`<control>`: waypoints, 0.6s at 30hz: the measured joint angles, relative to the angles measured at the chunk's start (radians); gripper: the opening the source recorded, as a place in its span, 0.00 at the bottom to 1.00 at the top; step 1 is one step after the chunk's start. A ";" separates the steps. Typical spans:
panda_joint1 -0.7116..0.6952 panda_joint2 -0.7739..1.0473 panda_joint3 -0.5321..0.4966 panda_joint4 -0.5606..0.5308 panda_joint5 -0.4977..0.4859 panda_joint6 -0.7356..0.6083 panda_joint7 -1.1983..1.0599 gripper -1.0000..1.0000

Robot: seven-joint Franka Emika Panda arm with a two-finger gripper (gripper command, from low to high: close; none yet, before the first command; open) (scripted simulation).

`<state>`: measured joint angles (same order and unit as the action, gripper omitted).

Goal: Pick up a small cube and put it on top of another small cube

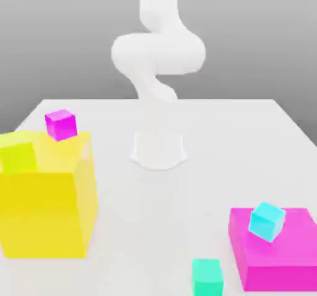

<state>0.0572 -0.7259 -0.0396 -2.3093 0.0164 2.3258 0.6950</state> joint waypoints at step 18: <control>0.323 0.538 -0.214 -0.066 0.179 0.184 -0.801 0.50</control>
<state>0.3806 -0.1883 -0.2532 -2.3756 0.1951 2.5099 -0.1064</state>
